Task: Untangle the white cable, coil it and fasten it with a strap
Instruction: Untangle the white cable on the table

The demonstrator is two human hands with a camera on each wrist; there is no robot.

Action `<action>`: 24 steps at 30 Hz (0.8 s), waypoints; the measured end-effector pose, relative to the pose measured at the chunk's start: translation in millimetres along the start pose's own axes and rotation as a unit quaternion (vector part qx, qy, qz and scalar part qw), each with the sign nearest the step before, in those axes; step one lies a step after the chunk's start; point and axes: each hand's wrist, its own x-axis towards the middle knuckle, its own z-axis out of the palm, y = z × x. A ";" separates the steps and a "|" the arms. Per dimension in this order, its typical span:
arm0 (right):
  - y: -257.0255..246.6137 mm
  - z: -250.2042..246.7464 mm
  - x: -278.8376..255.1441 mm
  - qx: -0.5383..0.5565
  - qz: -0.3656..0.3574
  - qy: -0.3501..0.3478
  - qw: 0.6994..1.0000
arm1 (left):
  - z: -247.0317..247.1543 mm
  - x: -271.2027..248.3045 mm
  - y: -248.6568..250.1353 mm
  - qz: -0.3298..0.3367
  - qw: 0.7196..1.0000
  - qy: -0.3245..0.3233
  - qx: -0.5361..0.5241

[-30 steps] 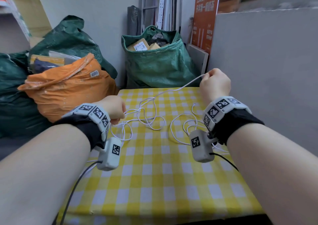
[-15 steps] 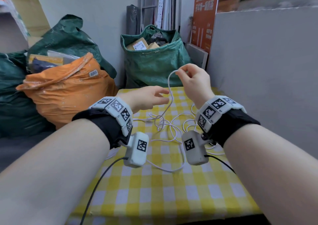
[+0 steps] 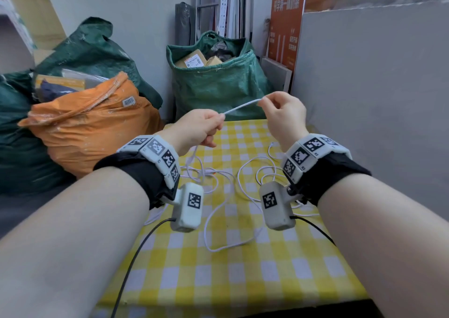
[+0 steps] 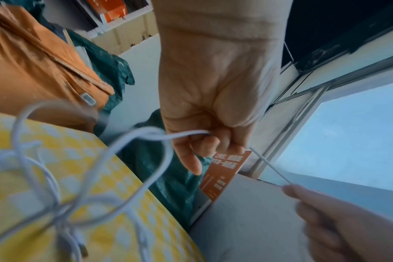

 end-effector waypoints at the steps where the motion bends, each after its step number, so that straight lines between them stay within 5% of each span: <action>1: 5.1 -3.9 2.3 -0.015 0.016 0.017 1.000 | -6.1 -0.1 -6.9 -0.012 0.999 0.016 0.025; 13: 41.6 -30.7 16.2 -0.176 0.163 0.069 0.968 | -51.4 -3.4 -40.8 -0.086 0.932 0.154 0.316; 18: 45.1 -29.2 13.7 -0.284 0.220 -0.065 0.931 | -46.1 -6.8 -42.3 -0.080 0.957 0.139 0.243; 20: 33.8 -20.2 8.4 -0.297 0.205 -0.097 0.928 | -36.8 -5.1 -32.9 -0.053 0.964 0.116 0.235; 24: 10.9 6.2 -3.1 -0.180 0.058 -0.139 0.972 | -19.9 -2.9 -12.7 -0.003 0.972 0.063 0.227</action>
